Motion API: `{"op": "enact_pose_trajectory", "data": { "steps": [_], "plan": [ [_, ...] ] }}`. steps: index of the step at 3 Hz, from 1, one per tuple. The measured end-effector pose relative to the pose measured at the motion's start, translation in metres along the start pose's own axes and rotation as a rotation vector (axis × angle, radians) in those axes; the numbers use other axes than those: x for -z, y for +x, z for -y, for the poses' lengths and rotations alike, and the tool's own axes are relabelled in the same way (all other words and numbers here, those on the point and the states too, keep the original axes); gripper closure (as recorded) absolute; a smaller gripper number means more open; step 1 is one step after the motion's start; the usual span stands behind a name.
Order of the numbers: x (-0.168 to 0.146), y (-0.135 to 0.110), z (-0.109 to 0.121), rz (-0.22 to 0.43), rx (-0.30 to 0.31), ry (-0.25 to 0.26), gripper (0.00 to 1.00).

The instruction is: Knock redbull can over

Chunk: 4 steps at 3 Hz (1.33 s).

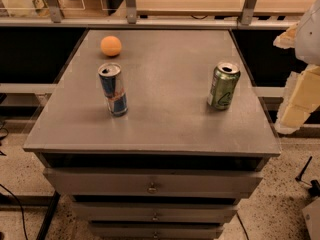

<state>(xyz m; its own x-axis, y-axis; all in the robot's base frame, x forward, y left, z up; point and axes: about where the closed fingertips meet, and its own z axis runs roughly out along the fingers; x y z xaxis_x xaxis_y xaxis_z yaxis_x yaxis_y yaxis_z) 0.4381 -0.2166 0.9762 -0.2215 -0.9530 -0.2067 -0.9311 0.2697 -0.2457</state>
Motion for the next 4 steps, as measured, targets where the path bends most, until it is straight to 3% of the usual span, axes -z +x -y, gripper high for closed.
{"op": "enact_pose_trajectory", "data": {
  "steps": [1,2,3,4],
  "plan": [
    [0.000,0.000,0.000,0.000,0.000,0.000,0.00],
    [0.004,-0.009,0.010,0.056,-0.031,0.024,0.00],
    [0.013,-0.033,0.030,0.160,-0.040,0.073,0.00],
    [0.011,-0.071,0.048,0.222,0.003,0.096,0.00]
  ]
}}
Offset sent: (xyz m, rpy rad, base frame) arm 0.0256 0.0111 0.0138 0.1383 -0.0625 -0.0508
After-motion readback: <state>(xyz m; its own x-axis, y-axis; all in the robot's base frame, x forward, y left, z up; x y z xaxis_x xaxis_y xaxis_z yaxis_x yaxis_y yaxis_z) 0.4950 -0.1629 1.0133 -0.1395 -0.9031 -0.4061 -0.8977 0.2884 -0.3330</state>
